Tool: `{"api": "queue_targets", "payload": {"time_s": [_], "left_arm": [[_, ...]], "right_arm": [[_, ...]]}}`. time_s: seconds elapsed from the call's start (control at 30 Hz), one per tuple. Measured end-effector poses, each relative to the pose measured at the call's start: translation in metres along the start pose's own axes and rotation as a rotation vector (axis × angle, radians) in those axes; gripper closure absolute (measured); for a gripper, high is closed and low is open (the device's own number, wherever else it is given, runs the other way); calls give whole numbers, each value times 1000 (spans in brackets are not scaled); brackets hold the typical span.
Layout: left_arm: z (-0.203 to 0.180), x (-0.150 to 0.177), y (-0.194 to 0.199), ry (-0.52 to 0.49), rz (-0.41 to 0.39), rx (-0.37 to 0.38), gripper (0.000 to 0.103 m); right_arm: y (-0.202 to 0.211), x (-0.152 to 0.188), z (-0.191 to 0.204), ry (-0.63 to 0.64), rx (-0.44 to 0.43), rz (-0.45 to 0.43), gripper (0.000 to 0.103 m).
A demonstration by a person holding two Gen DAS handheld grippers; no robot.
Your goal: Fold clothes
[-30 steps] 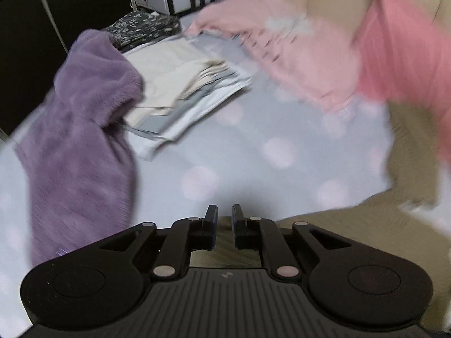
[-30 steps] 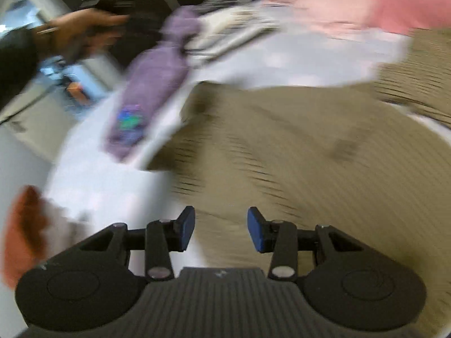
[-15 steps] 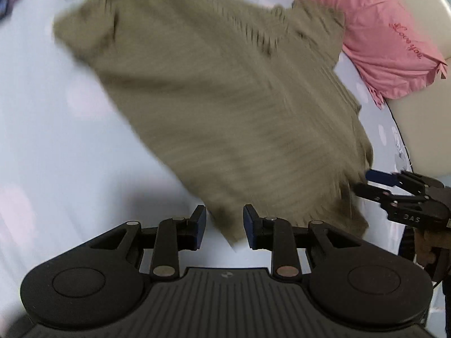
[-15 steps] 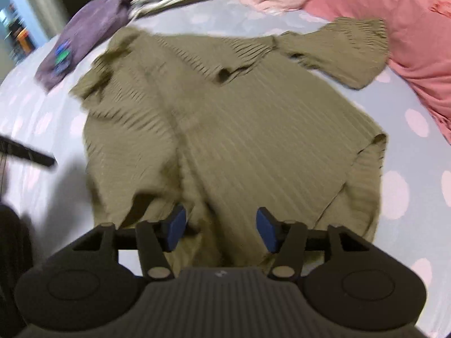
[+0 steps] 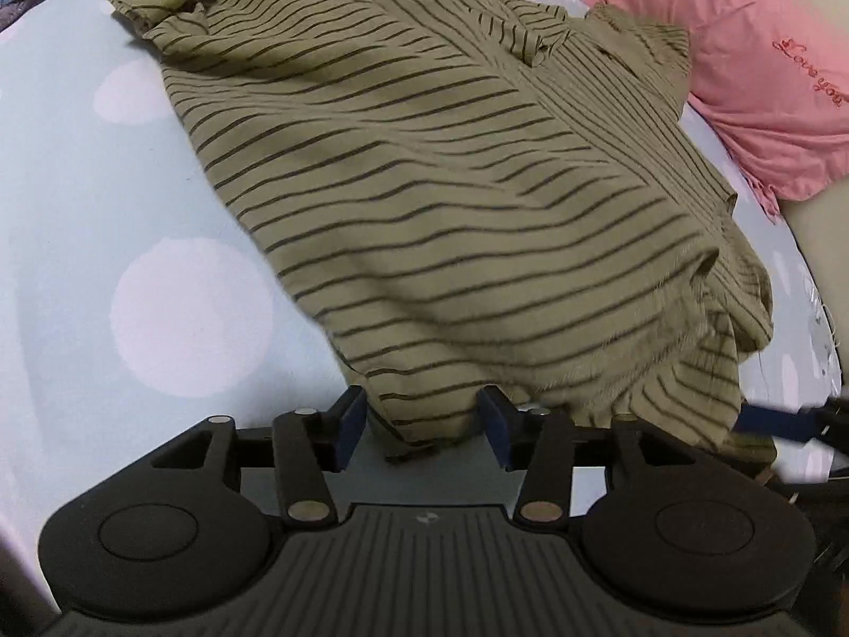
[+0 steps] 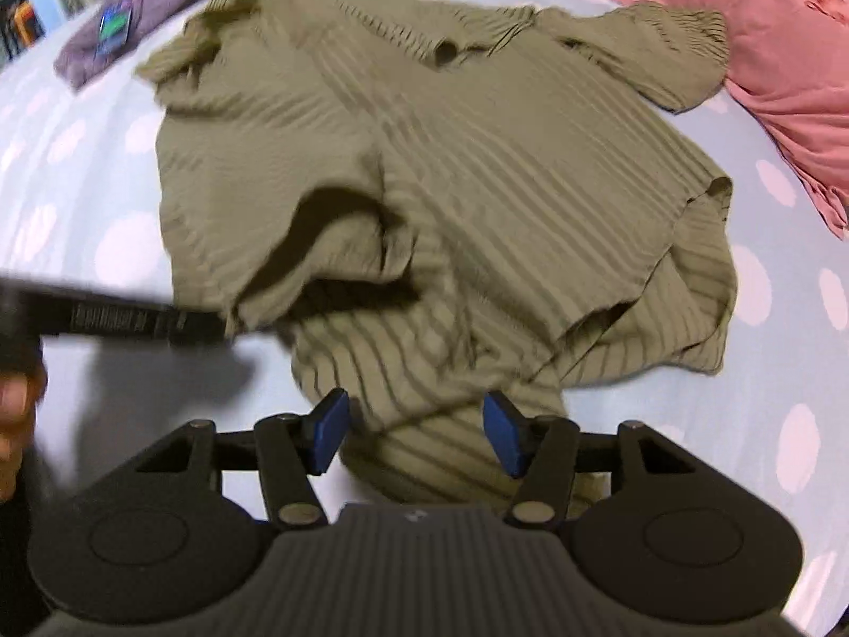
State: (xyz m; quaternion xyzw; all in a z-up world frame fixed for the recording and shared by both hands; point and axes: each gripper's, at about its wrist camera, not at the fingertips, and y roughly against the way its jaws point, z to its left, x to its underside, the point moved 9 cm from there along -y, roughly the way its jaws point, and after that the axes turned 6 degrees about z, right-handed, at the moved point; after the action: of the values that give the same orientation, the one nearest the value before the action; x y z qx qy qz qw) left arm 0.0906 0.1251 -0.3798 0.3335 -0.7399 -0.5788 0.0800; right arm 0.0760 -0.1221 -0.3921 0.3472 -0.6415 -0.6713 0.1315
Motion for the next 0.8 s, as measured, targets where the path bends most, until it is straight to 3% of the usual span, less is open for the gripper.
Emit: {"api": "queue_targets", "payload": {"time_s": [0.03,0.1,0.13,0.17,0.3,0.43,0.6,0.8], "left_arm": [[1,-2,1,4,0,2,103],[9,-5,11,81,-4,66,103],[13,-6,20,103,-16,94,103],[19,-7,32,114,-35,99,103],[48,-16,98,189,-145,144,103],[77,-28,180,219,-285,149,103],[130,-28,270,243,-433,32,103],[195,-5,308,339,-474,-96,103]], "right_arm": [[-5,2,4,27,20,10,44],[-17,1,9,102,88,19,45],[-23,1,12,139,117,29,54],[-29,2,15,171,130,47,97],[-21,1,26,195,96,38,98],[24,0,54,205,-34,-34,98],[79,10,115,344,-176,-85,98],[110,34,201,536,-315,-76,98]]}}
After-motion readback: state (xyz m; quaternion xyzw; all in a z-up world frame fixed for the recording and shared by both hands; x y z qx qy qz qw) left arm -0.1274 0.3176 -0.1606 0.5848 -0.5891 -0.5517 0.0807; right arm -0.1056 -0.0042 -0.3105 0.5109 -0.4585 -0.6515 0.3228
